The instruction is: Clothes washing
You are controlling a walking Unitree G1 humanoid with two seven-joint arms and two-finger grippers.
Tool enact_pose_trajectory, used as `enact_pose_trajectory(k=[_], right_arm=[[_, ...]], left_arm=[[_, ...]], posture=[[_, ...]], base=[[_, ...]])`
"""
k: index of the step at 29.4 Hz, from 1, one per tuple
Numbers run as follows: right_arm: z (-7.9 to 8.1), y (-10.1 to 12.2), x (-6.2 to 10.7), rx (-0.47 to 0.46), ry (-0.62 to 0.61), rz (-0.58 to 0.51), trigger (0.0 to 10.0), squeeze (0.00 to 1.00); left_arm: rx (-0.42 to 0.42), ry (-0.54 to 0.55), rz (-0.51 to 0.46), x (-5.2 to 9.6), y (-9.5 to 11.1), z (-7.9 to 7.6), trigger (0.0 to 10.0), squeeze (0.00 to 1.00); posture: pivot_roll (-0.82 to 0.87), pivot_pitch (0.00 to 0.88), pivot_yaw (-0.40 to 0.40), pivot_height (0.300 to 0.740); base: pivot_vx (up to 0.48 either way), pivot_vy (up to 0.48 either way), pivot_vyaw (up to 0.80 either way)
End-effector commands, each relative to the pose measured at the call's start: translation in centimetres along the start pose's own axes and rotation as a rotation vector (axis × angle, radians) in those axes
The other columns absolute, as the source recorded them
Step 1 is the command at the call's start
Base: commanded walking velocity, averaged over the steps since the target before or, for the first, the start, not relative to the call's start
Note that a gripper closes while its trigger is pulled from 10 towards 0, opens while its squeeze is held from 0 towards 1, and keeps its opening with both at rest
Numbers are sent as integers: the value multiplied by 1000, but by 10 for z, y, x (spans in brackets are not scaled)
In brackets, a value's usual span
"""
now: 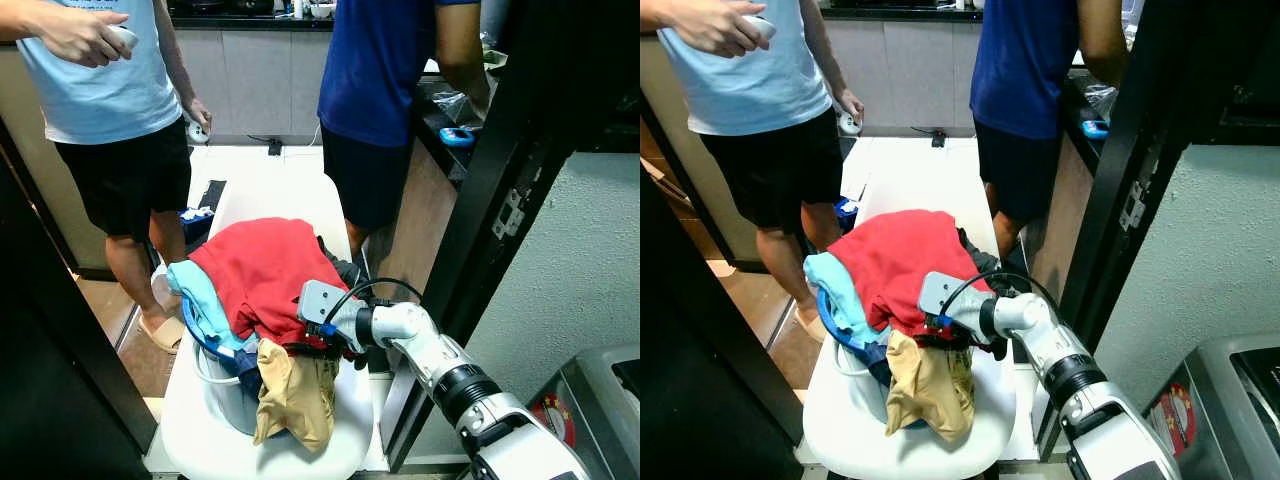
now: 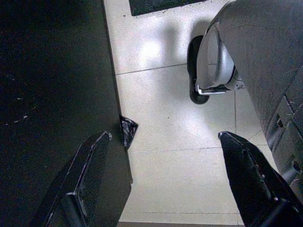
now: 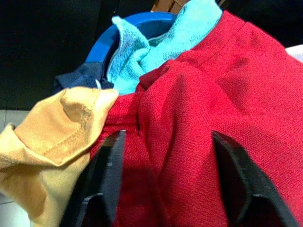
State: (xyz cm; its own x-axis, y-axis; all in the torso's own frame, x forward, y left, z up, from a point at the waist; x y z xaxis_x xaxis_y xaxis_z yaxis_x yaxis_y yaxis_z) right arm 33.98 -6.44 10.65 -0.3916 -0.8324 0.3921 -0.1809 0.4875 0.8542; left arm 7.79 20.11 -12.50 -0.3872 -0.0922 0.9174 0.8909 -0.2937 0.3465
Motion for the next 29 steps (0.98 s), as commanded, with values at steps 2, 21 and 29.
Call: enact_pose_trajectory(k=[2,21,29], right_arm=[[-2,6,-1,-24,-17,-34,0,0],[-12,15,2,-80,-83,-102,0,0],[-27,45,8,-267,-128,-355,0,0]], left_arm=[[-18,-43,-34,-1,7,-10,10000,0],[-15,-44,-35,-1,9,-11,10000,0],[-8,-50,-38,-2,12,-12,10000,0]], posture=[[194,0,-66,740],[189,0,-72,740],[187,0,-72,740]], base=[[0,0,0],[0,0,0],[0,0,0]])
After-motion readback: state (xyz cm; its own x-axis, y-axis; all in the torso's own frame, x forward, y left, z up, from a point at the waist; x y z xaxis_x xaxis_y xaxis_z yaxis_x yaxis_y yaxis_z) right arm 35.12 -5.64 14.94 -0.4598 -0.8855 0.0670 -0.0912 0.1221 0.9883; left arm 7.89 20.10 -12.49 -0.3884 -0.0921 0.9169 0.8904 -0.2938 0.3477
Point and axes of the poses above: a point about 5 cm out from each wrist's last joint towards the gripper, its own x axis pointing back from the gripper into the wrist, its own y axis along the axis of the wrist's last joint, z = x × y, the point moved 1 cm from there along -x, pointing out of the wrist towards the gripper, and after that the axes turned 6 degrees about -x, right-handed, at the moved point
